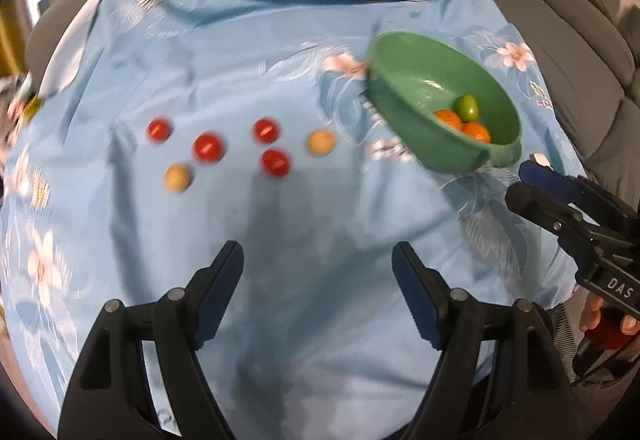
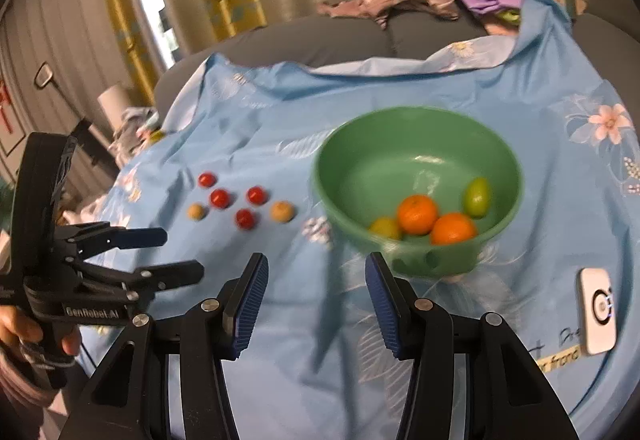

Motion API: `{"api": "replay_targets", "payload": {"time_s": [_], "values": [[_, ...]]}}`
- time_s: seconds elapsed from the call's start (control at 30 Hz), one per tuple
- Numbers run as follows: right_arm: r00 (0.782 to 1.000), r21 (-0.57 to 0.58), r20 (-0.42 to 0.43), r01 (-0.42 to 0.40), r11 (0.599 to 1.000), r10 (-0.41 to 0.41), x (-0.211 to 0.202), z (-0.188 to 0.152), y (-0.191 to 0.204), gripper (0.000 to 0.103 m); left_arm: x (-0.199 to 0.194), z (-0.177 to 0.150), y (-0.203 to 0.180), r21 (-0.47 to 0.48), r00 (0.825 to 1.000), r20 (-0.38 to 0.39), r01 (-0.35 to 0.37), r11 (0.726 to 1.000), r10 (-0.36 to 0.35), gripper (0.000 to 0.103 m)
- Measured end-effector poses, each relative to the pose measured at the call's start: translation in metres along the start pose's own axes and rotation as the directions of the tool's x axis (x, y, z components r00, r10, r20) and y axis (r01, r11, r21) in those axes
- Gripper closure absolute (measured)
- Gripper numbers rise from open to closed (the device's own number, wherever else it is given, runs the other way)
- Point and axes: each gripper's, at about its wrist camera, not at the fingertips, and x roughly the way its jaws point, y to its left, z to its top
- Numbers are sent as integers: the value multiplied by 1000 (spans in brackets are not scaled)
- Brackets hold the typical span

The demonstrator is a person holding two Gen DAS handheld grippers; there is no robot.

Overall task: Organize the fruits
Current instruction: 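Move the open right tool toward the small yellow-brown fruit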

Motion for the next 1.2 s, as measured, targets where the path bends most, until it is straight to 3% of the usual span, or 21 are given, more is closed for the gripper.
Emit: {"api": "replay_targets", "payload": {"time_s": [0.53,0.83,1.2], "values": [[996,-84,-66,-59,995,53,7,-11,47,52,-28,-48,47,-127,1000,19,-17,992,19,23],[991,-101,-119,-78,992,66,26,-12,62,52,-23,-65,77,-200,1000,2,-13,980,13,23],[984,-93,-169,-66,993,50,61,-4,63,52,-10,-56,87,-182,1000,15,28,983,-25,24]]}}
